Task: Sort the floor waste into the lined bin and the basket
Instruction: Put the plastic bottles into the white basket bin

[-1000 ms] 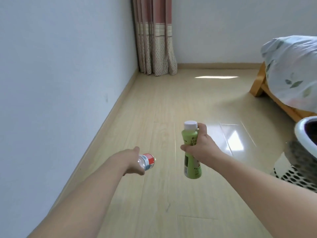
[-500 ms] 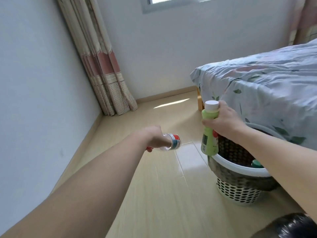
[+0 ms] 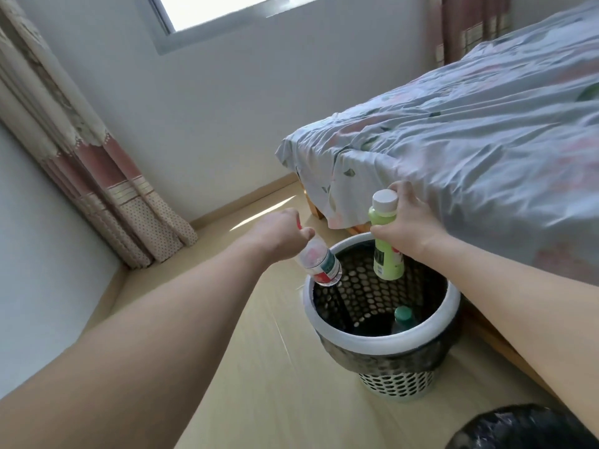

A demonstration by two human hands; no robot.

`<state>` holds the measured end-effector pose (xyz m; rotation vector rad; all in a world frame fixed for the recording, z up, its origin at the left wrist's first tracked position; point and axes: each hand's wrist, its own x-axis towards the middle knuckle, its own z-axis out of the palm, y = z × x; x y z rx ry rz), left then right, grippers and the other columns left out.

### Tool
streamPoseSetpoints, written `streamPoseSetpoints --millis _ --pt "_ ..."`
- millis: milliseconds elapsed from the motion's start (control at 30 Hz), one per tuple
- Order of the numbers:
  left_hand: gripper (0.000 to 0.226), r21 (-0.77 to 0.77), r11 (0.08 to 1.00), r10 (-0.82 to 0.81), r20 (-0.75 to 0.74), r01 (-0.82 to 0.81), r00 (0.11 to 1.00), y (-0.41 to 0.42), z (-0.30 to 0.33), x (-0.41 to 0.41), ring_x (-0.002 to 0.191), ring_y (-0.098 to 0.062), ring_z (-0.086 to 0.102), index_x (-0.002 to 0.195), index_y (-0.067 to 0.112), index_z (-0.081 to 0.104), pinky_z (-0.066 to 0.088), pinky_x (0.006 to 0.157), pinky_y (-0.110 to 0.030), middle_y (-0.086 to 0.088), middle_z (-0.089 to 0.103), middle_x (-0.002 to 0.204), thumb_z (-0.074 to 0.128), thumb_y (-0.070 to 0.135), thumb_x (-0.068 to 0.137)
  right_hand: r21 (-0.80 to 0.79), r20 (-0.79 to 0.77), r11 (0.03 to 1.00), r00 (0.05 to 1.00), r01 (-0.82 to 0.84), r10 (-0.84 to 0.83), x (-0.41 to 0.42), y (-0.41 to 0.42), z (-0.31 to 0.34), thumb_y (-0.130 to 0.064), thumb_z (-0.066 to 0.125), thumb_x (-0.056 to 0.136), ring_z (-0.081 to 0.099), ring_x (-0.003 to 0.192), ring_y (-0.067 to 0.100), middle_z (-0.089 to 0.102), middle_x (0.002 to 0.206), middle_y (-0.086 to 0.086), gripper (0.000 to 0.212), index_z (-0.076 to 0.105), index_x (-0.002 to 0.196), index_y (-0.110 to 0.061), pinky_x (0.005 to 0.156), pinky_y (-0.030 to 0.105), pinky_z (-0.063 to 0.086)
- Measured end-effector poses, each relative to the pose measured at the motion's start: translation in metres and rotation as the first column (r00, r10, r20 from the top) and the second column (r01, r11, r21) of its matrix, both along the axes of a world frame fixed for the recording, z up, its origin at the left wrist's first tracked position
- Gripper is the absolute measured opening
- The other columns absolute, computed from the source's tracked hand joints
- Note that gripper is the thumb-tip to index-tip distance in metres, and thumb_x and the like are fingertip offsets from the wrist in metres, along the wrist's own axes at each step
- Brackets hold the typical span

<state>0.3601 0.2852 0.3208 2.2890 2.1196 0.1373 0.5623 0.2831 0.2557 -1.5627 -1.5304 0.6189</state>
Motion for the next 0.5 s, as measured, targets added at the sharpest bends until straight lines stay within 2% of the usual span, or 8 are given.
streamPoseSetpoints --millis 133,233,300,367,433,500 --pt "0.031 -0.035 0.999 -0.041 -0.038 0.04 0.998 0.024 -0.019 0.02 0.089 -0.019 0.054 0.112 0.016 0.053 0.042 0.069 -0.029 0.0 0.055 0.098 0.05 0.043 0.095 -0.109 0.087 0.994 0.996 -0.012 0.021 0.01 0.017 -0.023 -0.02 0.069 0.075 0.055 0.095 0.025 0.05 0.111 0.004 0.056 0.033 0.119 -0.02 0.078 0.037 0.051" --pt "0.027 -0.119 0.99 -0.091 -0.076 0.081 0.993 0.038 -0.056 0.035 0.083 -0.015 0.054 0.106 0.017 0.054 0.045 0.065 -0.025 0.001 0.057 0.093 0.053 0.041 0.093 -0.24 0.218 0.97 0.973 -0.027 0.081 0.014 0.027 -0.046 -0.019 0.067 0.074 0.057 0.085 0.024 0.053 0.097 0.003 0.053 0.034 0.115 -0.019 0.069 0.035 0.053" --pt "0.023 -0.17 0.977 -0.143 -0.09 0.127 0.986 0.042 -0.082 0.041 0.079 -0.014 0.056 0.099 0.02 0.056 0.051 0.068 -0.026 0.001 0.06 0.089 0.057 0.041 0.089 -0.34 0.362 0.94 0.918 -0.031 0.162 0.012 0.032 -0.061 -0.021 0.066 0.073 0.056 0.084 0.024 0.052 0.094 0.003 0.055 0.035 0.119 -0.018 0.064 0.033 0.05" --pt "0.019 -0.209 0.957 -0.243 -0.194 0.202 0.95 0.044 -0.106 0.045 0.078 -0.014 0.056 0.096 0.023 0.058 0.052 0.067 -0.027 0.002 0.06 0.086 0.059 0.039 0.087 -0.421 0.454 0.906 0.855 -0.044 0.252 0.009 0.037 -0.075 -0.019 0.062 0.079 0.054 0.084 0.024 0.05 0.091 0.003 0.052 0.035 0.122 -0.014 0.065 0.034 0.047" --pt "0.02 -0.241 0.934 -0.331 -0.302 0.265 0.894 0.044 -0.127 0.046 0.079 -0.016 0.056 0.099 0.023 0.059 0.051 0.066 -0.029 0.004 0.059 0.086 0.059 0.038 0.086 -0.476 0.501 0.878 0.806 -0.046 0.314 0.006 0.041 -0.088 -0.016 0.057 0.084 0.052 0.08 0.024 0.047 0.087 0.004 0.038 0.035 0.115 -0.01 0.064 0.035 0.044" --pt "0.02 -0.283 0.911 -0.393 -0.379 0.299 0.838 0.046 -0.145 0.043 0.079 -0.018 0.055 0.102 0.022 0.06 0.044 0.064 -0.03 0.005 0.058 0.086 0.058 0.035 0.087 -0.491 0.536 0.871 0.775 -0.037 0.334 0.004 0.044 -0.099 -0.018 0.054 0.089 0.05 0.076 0.022 0.044 0.084 0.004 0.034 0.035 0.116 -0.01 0.059 0.033 0.041"
